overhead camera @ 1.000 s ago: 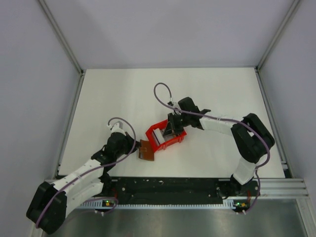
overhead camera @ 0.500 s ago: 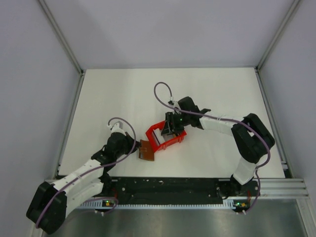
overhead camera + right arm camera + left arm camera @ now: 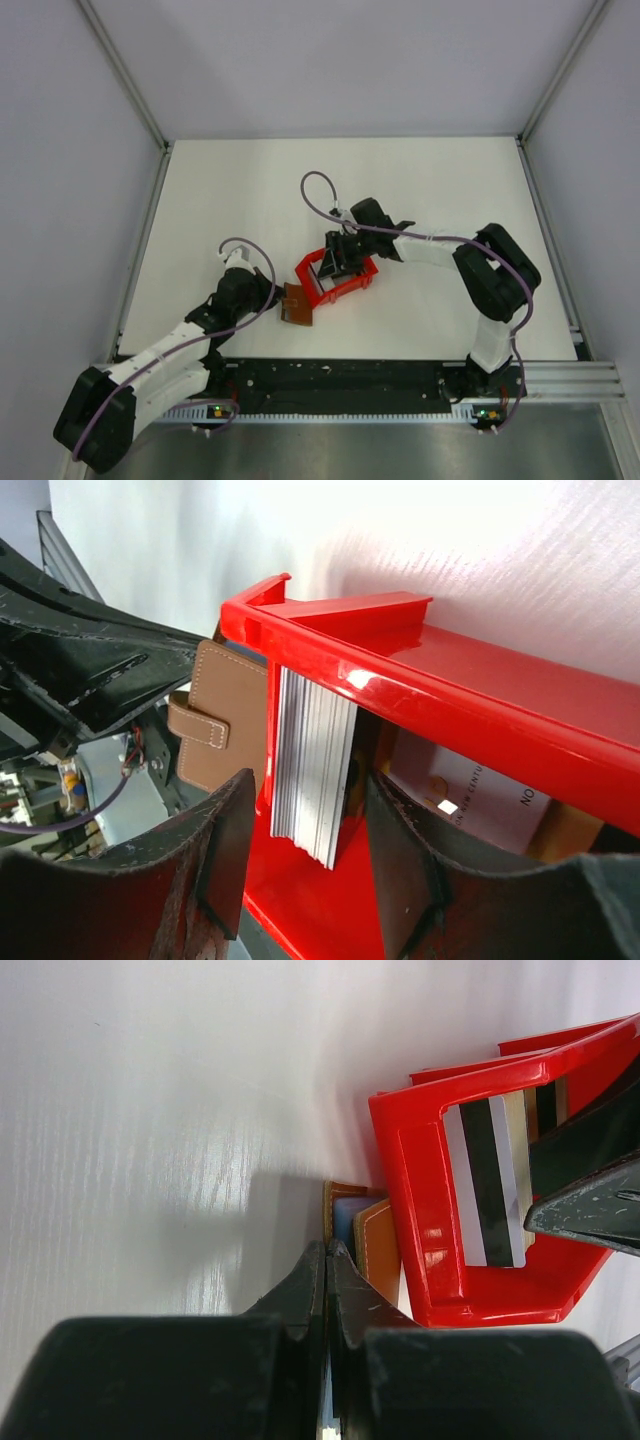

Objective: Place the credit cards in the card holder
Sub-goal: Pick up the credit card from the storage box.

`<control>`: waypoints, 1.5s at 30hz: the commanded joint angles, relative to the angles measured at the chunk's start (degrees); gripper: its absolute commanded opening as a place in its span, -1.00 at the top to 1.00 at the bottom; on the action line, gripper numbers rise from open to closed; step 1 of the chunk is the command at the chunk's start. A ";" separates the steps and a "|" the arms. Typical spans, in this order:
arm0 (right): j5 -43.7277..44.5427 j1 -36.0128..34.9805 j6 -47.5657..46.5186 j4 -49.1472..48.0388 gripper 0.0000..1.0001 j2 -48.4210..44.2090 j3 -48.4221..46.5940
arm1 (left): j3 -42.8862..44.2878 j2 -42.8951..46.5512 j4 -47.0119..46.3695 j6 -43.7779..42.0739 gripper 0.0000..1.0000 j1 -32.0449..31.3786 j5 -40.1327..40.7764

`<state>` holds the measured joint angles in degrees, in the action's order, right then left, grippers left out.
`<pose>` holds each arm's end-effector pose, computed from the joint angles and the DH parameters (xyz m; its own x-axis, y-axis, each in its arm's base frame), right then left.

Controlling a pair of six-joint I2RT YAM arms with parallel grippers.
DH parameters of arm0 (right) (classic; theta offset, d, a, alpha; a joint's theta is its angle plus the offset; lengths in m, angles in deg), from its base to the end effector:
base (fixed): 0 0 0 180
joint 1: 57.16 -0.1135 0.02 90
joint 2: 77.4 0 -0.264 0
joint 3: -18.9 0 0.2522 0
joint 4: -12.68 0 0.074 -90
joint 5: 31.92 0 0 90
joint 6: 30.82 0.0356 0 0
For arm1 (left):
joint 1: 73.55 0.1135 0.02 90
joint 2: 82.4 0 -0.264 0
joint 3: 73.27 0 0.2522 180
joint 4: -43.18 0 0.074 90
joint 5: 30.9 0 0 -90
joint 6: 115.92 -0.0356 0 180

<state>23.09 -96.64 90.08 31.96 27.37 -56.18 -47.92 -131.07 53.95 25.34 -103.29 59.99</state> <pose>0.2758 0.2536 0.1660 -0.9163 -0.2097 -0.3411 -0.3973 0.5835 0.7083 0.1462 -0.0829 0.1505 -0.6827 -0.5082 -0.5250 -0.0762 0.7642 -0.6405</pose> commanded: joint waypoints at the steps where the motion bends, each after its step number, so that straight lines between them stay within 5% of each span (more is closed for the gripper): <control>1: -3.33 -0.59 1.01 -3.67 0.07 -2.29 -2.23 | 2.20 -0.29 -3.17 -0.11 1.00 -0.15 -0.62; 16: -2.72 -0.59 0.75 -2.62 0.39 -2.82 -2.75 | 2.20 -0.38 -3.35 -0.11 1.00 -0.15 -0.62; 25: -2.20 -0.51 0.31 -2.09 0.80 -2.99 -2.93 | 2.38 -0.47 -3.34 -0.20 1.00 -0.15 -0.62; 31: -1.58 0.20 0.48 -1.92 0.86 -4.75 -2.14 | 2.29 -0.47 -3.26 -0.11 1.00 -0.15 -0.62; 45: 15.64 0.73 -5.93 8.10 1.00 -8.18 -1.96 | 2.56 -0.20 -3.17 -0.38 1.00 -0.15 -2.47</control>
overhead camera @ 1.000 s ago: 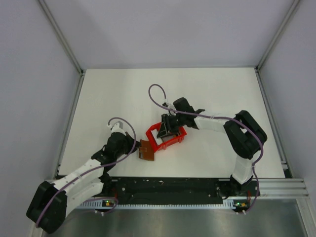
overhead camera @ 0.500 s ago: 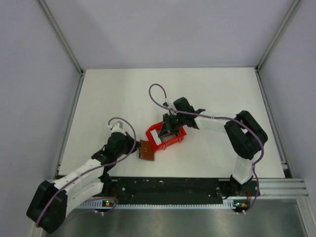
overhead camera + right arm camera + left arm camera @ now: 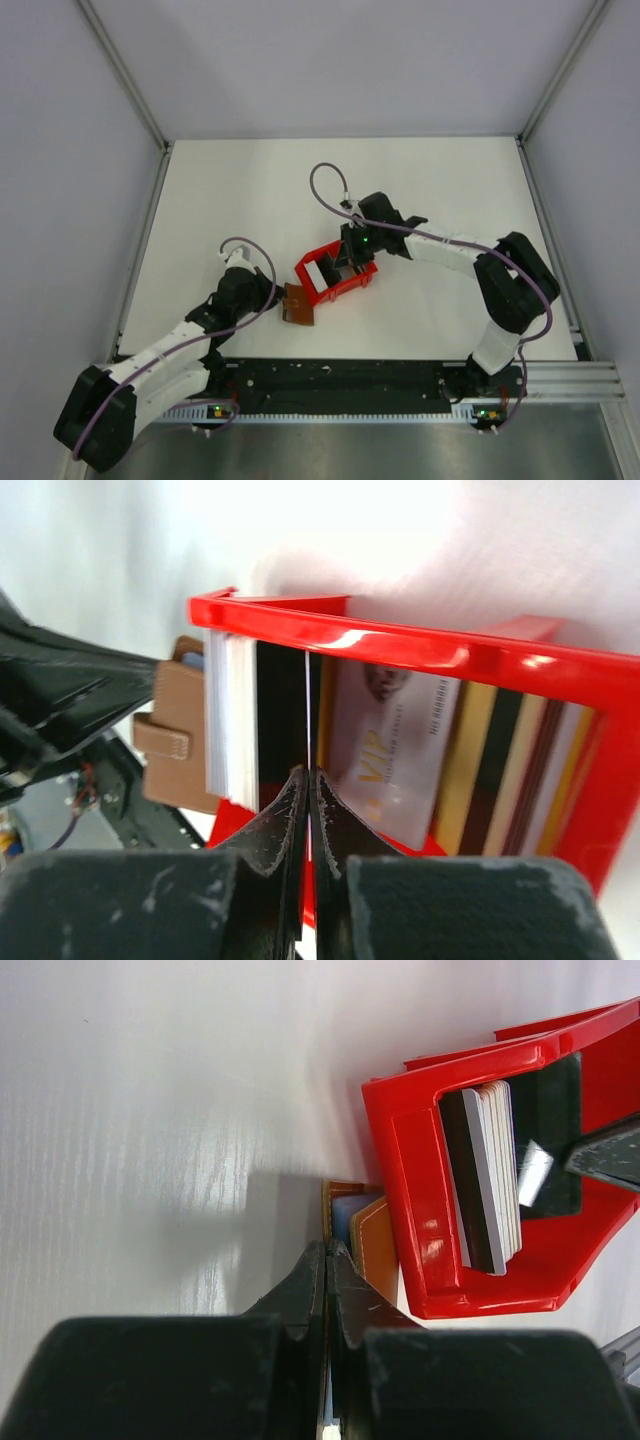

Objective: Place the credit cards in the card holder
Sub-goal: Pick up the credit card from the storage box.

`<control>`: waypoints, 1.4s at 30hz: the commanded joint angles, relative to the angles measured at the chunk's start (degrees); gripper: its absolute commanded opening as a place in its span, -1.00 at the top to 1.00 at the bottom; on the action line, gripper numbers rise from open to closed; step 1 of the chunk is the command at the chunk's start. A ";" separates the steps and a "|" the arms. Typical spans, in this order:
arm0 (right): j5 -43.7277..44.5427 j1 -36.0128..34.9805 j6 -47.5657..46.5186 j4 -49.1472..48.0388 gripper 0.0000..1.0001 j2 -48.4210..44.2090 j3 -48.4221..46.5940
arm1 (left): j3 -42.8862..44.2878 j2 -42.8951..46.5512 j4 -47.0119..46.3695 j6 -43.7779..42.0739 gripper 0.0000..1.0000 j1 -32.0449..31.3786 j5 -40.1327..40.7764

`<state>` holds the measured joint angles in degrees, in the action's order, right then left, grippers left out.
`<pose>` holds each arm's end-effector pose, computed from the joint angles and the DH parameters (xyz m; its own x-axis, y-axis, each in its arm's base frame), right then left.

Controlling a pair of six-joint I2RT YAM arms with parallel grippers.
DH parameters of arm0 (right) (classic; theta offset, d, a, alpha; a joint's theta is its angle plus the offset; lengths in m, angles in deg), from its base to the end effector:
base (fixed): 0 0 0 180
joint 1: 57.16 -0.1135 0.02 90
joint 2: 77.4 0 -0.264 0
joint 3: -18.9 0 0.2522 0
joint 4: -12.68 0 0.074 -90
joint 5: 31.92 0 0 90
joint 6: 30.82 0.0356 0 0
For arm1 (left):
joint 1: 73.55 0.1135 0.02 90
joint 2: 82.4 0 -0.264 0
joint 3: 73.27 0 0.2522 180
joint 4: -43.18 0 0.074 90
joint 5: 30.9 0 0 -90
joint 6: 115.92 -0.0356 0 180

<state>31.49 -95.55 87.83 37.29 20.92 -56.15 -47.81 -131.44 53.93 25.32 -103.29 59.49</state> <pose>0.2730 0.2366 0.1966 -0.8893 -0.1576 -0.4294 -0.4151 0.6723 0.6129 0.1465 -0.0834 0.1502 -0.6896 -0.5041 -0.5200 -0.0743 0.7635 -0.6415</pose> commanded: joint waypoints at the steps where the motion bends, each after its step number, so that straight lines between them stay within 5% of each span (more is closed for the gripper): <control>1: 7.60 -0.63 -3.86 3.03 1.00 -1.30 -2.07 | 2.36 0.17 -3.32 -0.35 1.00 -0.15 -1.88; 26: 4.53 -3.62 -4.30 3.12 0.87 5.91 -5.76 | 2.18 0.17 -3.76 -0.53 1.00 -0.06 -2.49; 30: 5.32 -3.71 -4.12 2.95 1.00 5.65 -5.50 | 2.18 0.17 -3.67 -0.53 1.00 -0.06 -2.49; 42: 21.40 -3.62 -3.86 3.03 1.00 -12.09 -1.81 | 4.29 3.06 -1.22 -1.06 1.00 -0.15 -4.16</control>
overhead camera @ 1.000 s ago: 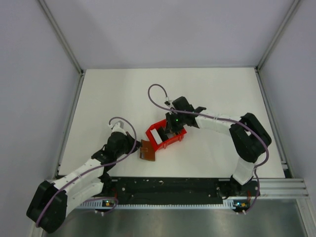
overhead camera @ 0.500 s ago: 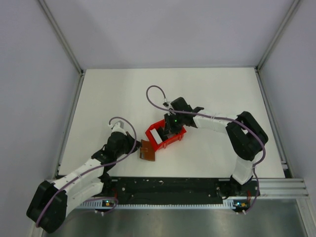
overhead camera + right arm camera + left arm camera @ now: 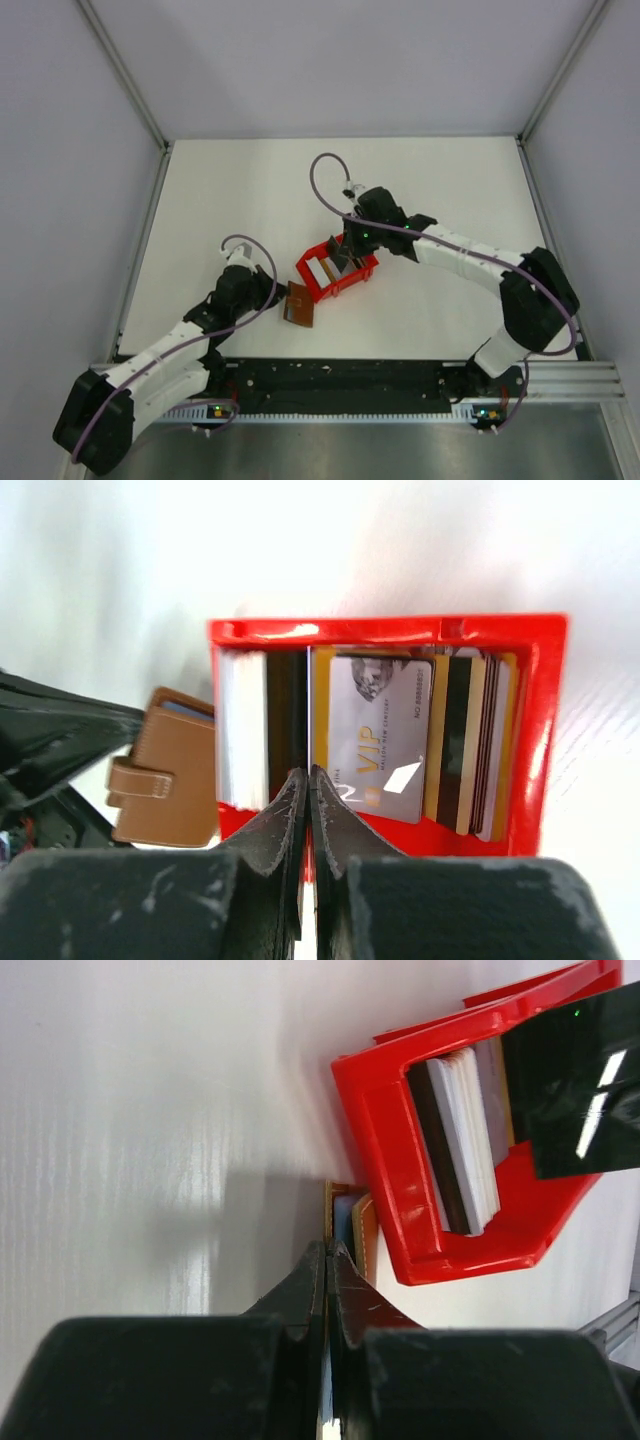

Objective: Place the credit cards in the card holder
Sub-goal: Pick up the credit card from the storage box, then insert the credit card into the card holder.

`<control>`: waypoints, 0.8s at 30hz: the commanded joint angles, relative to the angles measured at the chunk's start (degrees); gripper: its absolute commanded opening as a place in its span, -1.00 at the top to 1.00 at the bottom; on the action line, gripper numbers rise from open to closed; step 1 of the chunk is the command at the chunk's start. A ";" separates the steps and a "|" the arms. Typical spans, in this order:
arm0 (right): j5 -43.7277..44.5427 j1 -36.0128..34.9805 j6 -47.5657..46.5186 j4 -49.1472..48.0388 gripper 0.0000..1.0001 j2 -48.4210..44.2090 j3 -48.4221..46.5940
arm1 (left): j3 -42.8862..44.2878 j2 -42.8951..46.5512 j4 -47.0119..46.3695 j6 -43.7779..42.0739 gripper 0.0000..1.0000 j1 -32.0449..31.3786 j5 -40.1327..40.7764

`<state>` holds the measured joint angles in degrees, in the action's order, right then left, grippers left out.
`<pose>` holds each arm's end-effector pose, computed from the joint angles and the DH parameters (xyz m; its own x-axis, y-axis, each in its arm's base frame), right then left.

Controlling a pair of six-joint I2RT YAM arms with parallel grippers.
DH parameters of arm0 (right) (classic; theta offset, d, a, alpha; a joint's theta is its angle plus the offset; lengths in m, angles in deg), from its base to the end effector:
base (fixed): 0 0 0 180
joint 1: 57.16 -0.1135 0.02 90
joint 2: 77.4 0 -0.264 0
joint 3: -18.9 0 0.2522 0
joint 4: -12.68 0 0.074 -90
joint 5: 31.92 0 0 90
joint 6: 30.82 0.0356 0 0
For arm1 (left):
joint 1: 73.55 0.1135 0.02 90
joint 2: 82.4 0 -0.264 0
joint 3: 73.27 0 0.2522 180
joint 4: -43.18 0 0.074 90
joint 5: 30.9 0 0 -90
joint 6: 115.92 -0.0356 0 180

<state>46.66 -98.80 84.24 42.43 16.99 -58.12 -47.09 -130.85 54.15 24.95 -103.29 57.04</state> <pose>0.2606 0.2412 0.2216 -0.8146 -0.1687 -0.5550 -0.4492 0.7887 0.4197 0.1469 -0.0854 0.1554 -0.7052 -0.4899 -0.5125 -0.0399 0.7491 -0.6612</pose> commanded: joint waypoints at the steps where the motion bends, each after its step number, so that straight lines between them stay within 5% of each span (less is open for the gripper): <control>1: 6.06 -0.36 0.07 -2.10 1.00 -9.04 0.33 | 4.01 3.00 -0.82 -0.69 1.00 -0.15 -2.06; 9: 3.95 -3.52 4.64 -4.03 1.00 -11.86 1.83 | 6.65 5.47 4.52 -0.16 1.00 -0.15 -2.42; 24: 11.14 -11.88 8.07 -6.50 1.00 0.44 -0.02 | 10.08 9.07 19.58 -1.21 1.00 -0.15 6.11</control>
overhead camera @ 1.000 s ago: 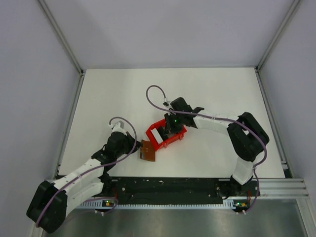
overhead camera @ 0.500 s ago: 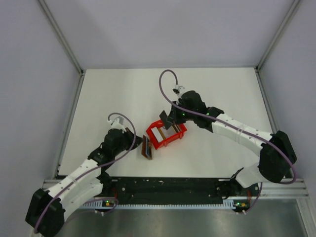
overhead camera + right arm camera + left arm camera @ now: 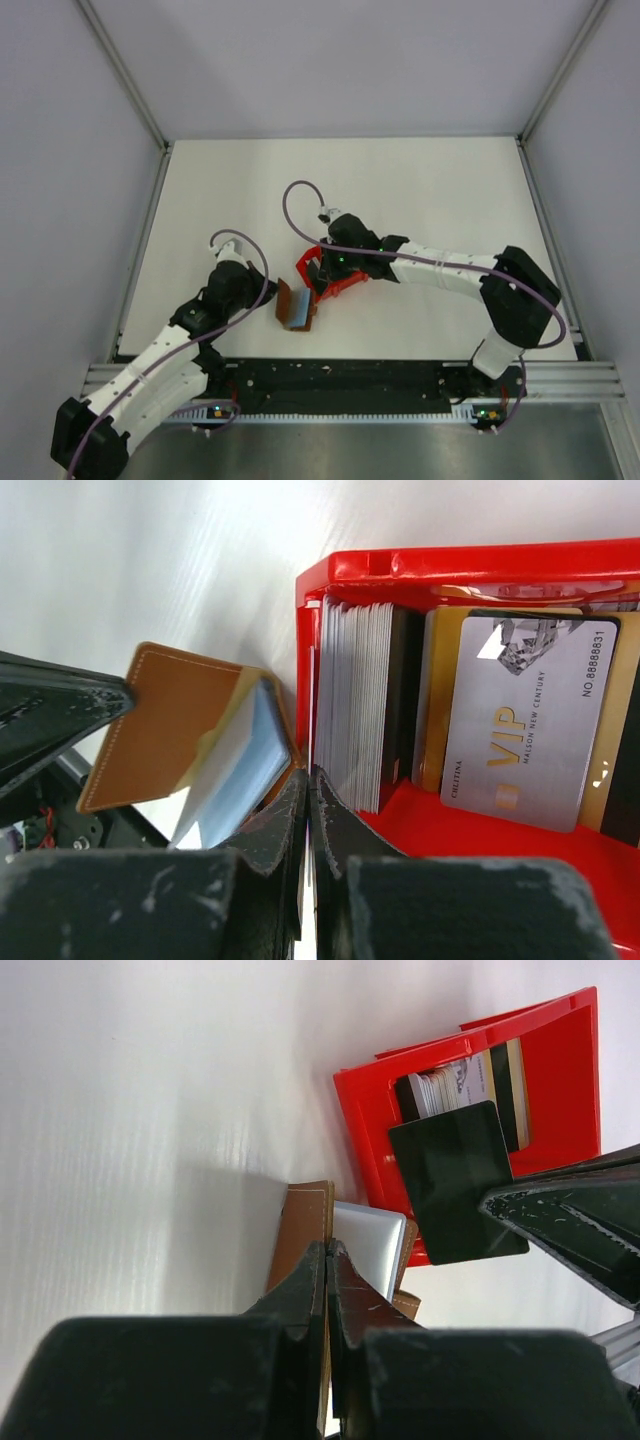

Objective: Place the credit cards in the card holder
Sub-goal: Insert the credit card into the card holder.

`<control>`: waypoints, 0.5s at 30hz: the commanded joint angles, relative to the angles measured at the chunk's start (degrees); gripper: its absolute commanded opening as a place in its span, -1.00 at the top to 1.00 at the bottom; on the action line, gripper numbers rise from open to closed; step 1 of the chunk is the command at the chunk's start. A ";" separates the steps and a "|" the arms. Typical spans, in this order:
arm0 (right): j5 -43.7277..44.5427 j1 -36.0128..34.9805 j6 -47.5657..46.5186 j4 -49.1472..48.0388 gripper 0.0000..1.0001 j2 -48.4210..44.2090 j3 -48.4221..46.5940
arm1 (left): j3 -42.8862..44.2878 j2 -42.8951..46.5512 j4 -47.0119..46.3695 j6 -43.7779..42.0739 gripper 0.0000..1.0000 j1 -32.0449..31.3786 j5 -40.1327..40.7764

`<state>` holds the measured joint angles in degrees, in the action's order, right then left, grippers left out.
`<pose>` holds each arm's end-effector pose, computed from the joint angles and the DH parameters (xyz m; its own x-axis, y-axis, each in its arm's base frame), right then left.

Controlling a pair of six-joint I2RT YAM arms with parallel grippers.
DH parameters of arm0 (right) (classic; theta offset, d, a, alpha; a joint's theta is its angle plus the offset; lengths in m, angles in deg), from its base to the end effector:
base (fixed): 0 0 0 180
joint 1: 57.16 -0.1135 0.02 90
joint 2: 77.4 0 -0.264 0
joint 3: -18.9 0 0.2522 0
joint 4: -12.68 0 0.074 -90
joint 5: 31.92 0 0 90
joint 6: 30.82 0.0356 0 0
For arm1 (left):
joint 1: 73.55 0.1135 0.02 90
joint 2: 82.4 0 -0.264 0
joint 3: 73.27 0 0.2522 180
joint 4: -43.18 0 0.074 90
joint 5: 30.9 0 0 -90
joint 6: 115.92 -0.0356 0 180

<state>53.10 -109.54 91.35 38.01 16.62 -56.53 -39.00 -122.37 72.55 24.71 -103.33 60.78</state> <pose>0.2151 0.2842 0.2205 -0.7989 -0.1677 -0.5777 -0.4748 0.7654 0.4345 0.1379 -0.0777 0.1951 -0.6840 -0.4989 -0.5322 -0.0838 0.7785 -0.6220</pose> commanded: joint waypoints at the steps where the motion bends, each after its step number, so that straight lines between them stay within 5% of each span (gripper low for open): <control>1: 7.14 -1.15 0.71 -0.86 1.00 0.73 -1.18 | 1.64 0.33 0.74 -0.89 1.00 -0.19 2.02; 15: 10.69 7.29 -2.89 1.17 1.00 -9.20 9.64 | -2.05 -1.43 -7.61 1.66 1.00 -0.10 -1.41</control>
<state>61.28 -104.03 91.11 36.96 10.69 -47.83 -39.63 -123.33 69.87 25.10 -103.33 60.69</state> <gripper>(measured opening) 0.006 0.010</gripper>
